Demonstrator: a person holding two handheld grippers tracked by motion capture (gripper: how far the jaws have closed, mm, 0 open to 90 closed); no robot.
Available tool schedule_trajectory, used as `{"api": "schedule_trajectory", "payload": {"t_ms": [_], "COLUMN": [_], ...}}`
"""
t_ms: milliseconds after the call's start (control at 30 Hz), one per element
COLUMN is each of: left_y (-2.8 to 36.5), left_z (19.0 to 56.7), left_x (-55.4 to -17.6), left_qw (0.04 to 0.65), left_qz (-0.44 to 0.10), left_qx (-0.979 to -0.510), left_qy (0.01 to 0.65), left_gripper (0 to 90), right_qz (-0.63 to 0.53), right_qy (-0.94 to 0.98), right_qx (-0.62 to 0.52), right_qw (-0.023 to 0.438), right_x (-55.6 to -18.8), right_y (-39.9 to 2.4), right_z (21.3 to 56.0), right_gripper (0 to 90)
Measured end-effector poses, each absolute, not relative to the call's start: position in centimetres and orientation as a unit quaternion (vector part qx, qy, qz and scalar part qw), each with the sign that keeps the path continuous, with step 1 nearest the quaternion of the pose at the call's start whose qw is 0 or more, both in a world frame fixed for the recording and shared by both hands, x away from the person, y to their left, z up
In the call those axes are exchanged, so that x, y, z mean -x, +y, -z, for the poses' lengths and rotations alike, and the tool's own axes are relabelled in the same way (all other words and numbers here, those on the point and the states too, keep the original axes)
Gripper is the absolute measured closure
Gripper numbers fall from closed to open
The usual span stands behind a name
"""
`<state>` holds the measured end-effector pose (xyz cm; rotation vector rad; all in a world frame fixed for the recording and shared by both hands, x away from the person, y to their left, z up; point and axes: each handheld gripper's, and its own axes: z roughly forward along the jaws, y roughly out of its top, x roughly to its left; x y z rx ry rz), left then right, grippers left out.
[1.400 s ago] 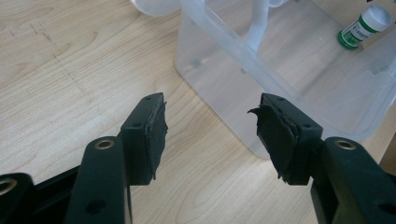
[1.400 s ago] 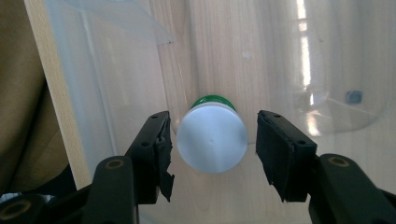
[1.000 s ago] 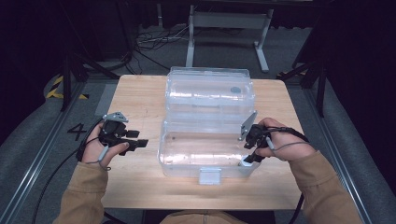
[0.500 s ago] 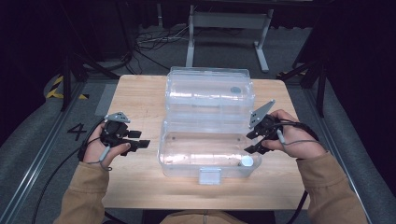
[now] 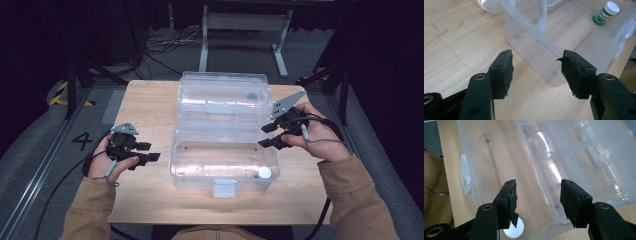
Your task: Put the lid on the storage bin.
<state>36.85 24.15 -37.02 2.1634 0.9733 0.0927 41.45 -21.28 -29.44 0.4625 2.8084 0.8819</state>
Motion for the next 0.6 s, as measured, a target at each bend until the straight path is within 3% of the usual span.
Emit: {"api": "schedule_trajectory", "payload": {"t_ms": [600], "left_y": [24.3], "left_z": [37.0], "left_x": [-35.7], "left_qw": [0.376], "left_qz": [-0.036], "left_qx": [-0.846], "left_qy": [0.377], "left_gripper": [43.2], "right_qz": [-0.347], "right_qy": [0.91], "right_qx": [-0.192], "right_qw": [0.121], "right_x": [-46.0], "right_y": [-19.0], "right_z": [27.7], "right_gripper": [47.9]}}
